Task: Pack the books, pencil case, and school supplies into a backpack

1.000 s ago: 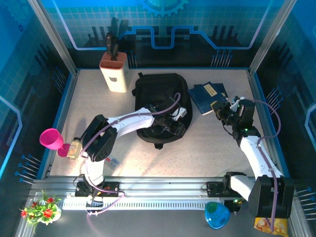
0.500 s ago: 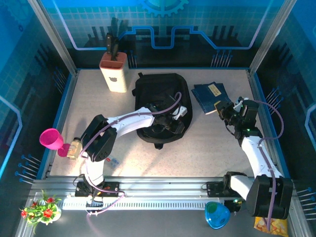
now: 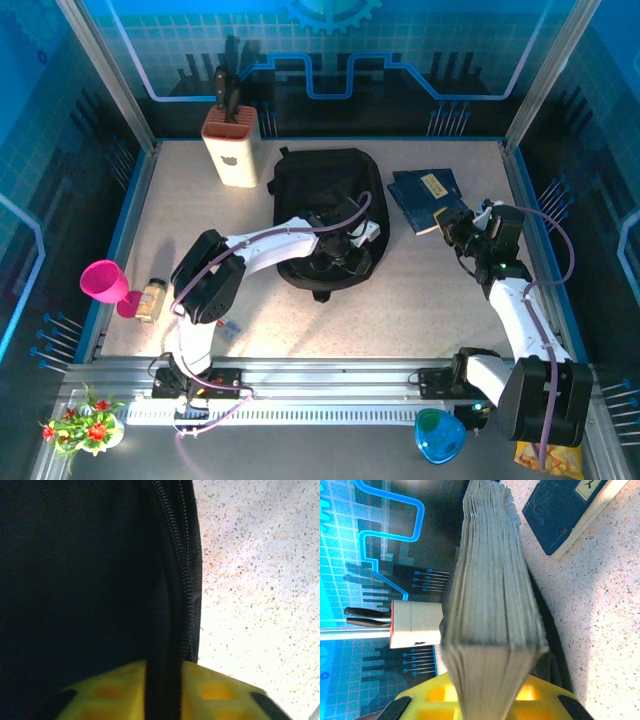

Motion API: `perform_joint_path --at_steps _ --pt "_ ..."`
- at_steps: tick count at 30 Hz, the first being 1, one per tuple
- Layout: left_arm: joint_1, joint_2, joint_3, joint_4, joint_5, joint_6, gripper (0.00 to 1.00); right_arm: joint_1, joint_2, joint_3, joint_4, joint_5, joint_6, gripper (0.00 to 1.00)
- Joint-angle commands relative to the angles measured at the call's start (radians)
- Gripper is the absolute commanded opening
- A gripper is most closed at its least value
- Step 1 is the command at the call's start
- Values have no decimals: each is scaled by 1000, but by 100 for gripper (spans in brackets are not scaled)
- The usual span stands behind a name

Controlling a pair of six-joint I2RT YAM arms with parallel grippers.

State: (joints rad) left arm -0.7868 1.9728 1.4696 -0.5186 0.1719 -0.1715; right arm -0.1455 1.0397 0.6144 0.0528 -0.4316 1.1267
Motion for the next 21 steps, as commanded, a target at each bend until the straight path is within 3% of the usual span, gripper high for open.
perform_joint_path --at_steps 1,10,21 --pt "-6 -25 14 2 -13 14 14 -23 -36 1 23 -30 5 11" --pt "22 -144 -13 74 -10 -17 3 -46 -76 17 -62 -17 -49 11" --pt "57 -240 44 258 -236 -36 0 -43 -204 129 -447 10 -196 11"
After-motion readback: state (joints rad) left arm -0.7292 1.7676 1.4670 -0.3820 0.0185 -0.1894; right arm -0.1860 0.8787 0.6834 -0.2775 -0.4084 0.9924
